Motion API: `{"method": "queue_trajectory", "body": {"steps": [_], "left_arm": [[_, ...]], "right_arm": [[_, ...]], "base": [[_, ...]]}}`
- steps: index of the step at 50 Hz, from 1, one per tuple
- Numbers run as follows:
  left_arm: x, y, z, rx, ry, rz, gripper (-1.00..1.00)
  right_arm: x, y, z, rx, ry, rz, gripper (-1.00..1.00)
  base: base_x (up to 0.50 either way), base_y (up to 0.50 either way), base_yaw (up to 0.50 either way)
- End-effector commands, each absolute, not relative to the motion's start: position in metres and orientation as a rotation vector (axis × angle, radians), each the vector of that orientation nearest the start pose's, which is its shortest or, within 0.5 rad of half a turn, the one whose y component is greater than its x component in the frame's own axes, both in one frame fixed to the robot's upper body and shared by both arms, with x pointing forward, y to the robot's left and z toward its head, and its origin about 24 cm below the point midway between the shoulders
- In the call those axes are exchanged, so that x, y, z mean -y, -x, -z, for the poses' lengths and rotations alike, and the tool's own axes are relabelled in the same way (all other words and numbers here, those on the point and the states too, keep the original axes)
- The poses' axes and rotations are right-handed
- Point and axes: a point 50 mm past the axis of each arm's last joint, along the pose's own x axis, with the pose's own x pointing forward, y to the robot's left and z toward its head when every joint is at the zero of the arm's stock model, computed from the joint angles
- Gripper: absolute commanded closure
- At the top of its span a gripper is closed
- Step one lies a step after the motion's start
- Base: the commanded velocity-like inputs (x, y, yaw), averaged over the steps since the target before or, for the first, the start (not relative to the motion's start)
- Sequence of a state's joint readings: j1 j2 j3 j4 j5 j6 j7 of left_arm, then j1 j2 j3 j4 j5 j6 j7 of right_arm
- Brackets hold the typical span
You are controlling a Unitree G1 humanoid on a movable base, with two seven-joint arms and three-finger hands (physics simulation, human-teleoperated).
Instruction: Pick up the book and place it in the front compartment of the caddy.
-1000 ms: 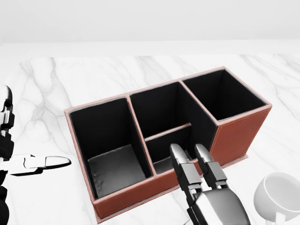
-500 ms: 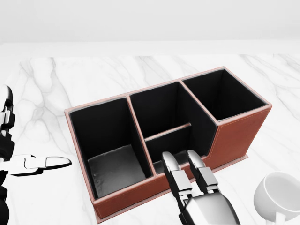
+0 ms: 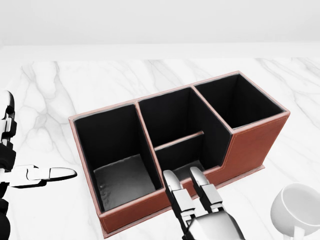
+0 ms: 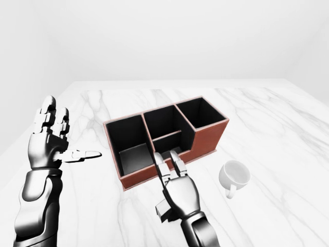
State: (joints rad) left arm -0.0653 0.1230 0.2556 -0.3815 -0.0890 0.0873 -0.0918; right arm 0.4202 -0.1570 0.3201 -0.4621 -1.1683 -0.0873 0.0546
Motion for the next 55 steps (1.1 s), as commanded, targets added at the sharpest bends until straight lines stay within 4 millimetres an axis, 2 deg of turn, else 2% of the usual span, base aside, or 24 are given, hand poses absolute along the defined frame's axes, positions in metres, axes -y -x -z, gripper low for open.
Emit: {"method": "queue_trajectory", "body": {"steps": [1,16,45,55], "left_arm": [[-0.213,-0.245,-0.145,0.377,-0.081,-0.107,-1.0],[-0.213,-0.245,-0.145,0.377,-0.082,-0.105,-1.0],[-0.213,-0.245,-0.144,0.37,-0.083,-0.105,-1.0],[-0.212,-0.244,-0.145,0.375,-0.084,-0.104,-1.0]], "right_arm": [[0.101,-0.161,-0.054,0.212,1.201,-0.322,-1.0],[0.099,-0.16,-0.05,0.212,1.206,-0.339,-1.0],[0.098,-0.151,-0.032,0.18,1.216,-0.369,-1.0],[0.104,-0.159,-0.01,0.133,1.232,-0.35,-1.0]], "base": [[0.0,0.0,0.0],[0.0,0.0,0.0],[0.0,0.0,0.0],[0.0,0.0,0.0]]}}
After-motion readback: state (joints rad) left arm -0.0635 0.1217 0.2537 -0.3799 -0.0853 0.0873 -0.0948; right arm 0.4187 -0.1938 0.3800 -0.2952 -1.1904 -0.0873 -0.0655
